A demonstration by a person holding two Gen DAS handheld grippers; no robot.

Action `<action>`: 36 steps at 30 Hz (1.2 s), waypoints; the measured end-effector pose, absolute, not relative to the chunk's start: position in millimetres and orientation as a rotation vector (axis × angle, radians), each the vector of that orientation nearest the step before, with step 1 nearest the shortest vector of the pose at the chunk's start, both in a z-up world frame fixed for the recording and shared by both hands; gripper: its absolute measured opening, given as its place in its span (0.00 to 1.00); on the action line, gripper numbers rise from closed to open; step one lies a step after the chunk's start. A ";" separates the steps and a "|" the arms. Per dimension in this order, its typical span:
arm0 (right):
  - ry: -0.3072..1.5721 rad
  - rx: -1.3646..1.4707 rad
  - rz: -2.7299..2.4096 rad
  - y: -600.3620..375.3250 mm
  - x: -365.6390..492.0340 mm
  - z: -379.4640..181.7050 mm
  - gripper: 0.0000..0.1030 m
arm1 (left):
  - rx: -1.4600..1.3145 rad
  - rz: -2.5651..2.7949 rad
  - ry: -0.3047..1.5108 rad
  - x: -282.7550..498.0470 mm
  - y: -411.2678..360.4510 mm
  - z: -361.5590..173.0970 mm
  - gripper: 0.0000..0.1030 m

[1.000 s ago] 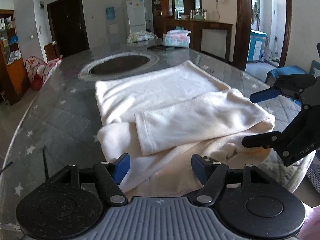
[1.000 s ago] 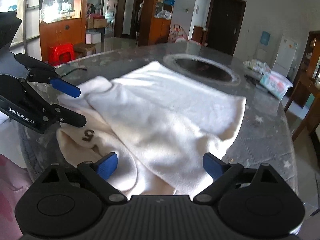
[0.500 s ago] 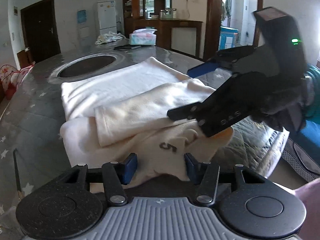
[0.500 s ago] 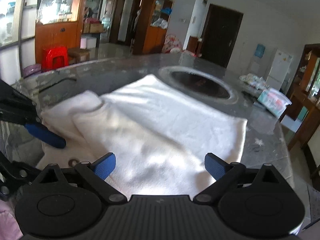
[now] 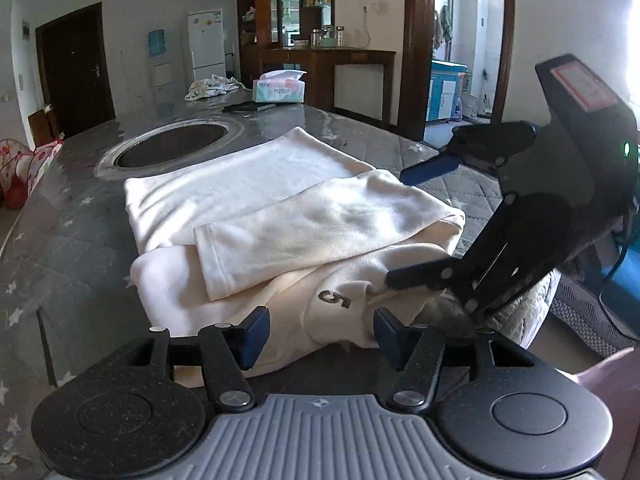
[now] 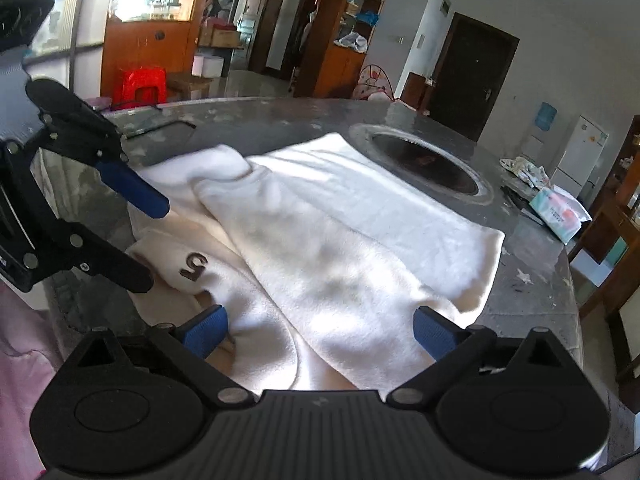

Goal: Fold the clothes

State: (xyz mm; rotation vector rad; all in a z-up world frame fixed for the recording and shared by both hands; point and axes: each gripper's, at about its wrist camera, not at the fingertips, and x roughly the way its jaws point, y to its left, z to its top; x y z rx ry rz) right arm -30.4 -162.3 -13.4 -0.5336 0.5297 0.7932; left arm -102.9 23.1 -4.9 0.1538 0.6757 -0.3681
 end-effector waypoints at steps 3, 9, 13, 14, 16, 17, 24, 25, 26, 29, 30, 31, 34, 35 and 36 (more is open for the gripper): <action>0.538 -0.501 0.816 -170.9 -32.2 -2.9 0.97 | 0.200 -0.377 0.666 -109.2 26.1 -4.8 0.61; 0.551 -0.532 0.826 -183.6 -42.6 4.2 0.97 | 0.277 -0.406 0.658 -117.3 27.2 -10.9 0.61; 0.557 -0.560 0.825 -187.5 -48.0 1.5 0.96 | 0.280 -0.400 0.661 -123.2 35.0 -10.6 0.61; 0.559 -0.567 0.825 -188.4 -49.3 0.8 0.96 | 0.282 -0.395 0.661 -123.8 36.3 -10.8 0.61; 0.562 -0.581 0.825 -190.4 -52.0 -0.6 0.93 | 0.313 -0.398 0.650 -122.7 31.2 -13.1 0.61; 0.564 -0.588 0.825 -191.4 -53.4 -1.2 0.93 | 0.328 -0.399 0.645 -122.2 28.7 -14.2 0.61; 0.552 -0.615 0.821 -193.3 -56.5 -4.6 0.89 | 0.388 -0.421 0.586 -110.7 14.1 -22.6 0.43; 0.554 -0.619 0.821 -193.7 -55.9 -4.9 0.87 | 0.406 -0.423 0.572 -110.3 12.2 -24.0 0.35; 0.553 -0.622 0.822 -193.9 -56.0 -5.4 0.86 | 0.422 -0.426 0.560 -109.9 10.3 -25.3 0.31; 0.554 -0.644 0.823 -193.8 -55.9 -8.4 0.84 | 0.416 -0.438 0.539 -108.6 9.2 -23.8 0.15; 0.552 -0.649 0.826 -193.5 -55.9 -9.2 0.84 | 0.389 -0.436 0.535 -105.0 12.0 -19.9 0.13; 0.550 -0.653 0.828 -193.2 -55.9 -9.9 0.83 | 0.362 -0.433 0.531 -101.5 14.7 -16.1 0.12; 0.532 -0.655 0.837 -189.7 -54.1 -9.9 0.80 | 0.282 -0.425 0.520 -90.7 22.9 -4.4 0.11; 0.526 -0.654 0.840 -188.5 -53.2 -9.7 0.79 | 0.256 -0.422 0.516 -87.1 25.6 -0.6 0.11; 0.521 -0.649 0.841 -186.8 -50.9 -10.3 0.77 | 0.230 -0.421 0.513 -83.4 28.2 3.2 0.11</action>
